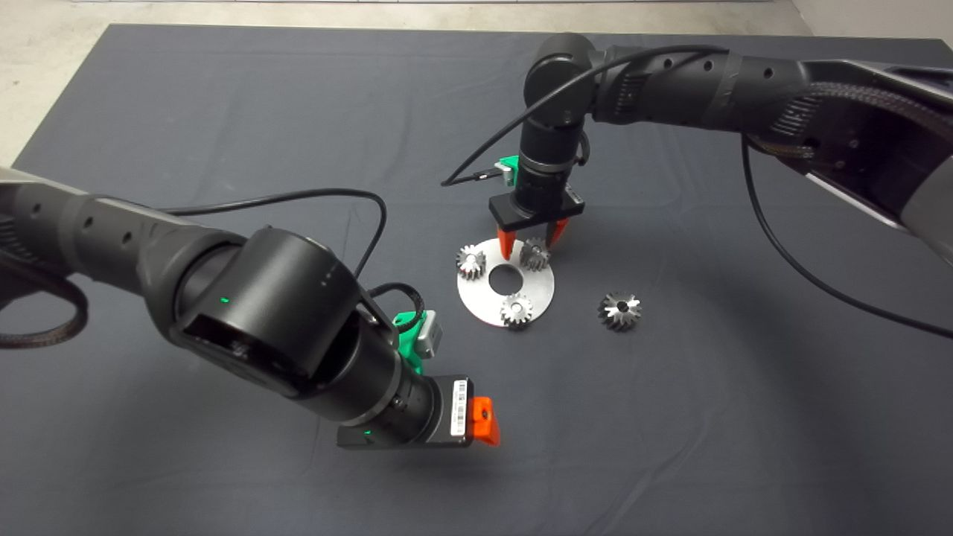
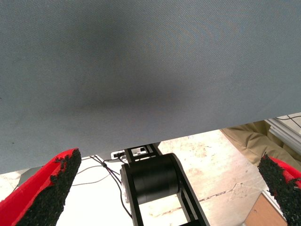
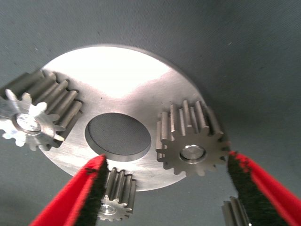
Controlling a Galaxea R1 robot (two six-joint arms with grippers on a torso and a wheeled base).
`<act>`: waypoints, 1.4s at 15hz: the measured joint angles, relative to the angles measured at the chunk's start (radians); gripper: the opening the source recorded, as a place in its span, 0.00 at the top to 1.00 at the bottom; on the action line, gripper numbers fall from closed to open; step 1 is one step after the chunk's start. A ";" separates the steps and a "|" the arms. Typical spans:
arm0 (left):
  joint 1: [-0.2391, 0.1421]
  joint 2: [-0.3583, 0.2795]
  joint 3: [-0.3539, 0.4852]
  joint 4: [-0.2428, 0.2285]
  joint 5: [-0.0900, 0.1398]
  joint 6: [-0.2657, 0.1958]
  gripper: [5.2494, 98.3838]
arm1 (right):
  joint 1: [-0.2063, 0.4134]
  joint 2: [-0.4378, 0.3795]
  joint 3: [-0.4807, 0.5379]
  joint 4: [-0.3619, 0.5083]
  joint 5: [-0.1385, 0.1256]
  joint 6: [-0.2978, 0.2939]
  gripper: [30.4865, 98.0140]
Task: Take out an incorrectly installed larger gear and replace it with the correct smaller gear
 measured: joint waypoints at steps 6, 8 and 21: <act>0.000 -0.012 0.000 0.000 0.000 0.018 0.01 | 0.128 -0.005 0.030 0.000 0.000 0.000 0.37; 0.000 -0.032 0.000 0.000 0.000 0.020 0.01 | 0.147 -0.018 0.066 0.000 0.000 0.003 0.34; -0.021 -0.047 0.048 -0.001 0.008 0.018 0.01 | 0.317 -0.440 0.894 0.000 -0.004 0.391 0.21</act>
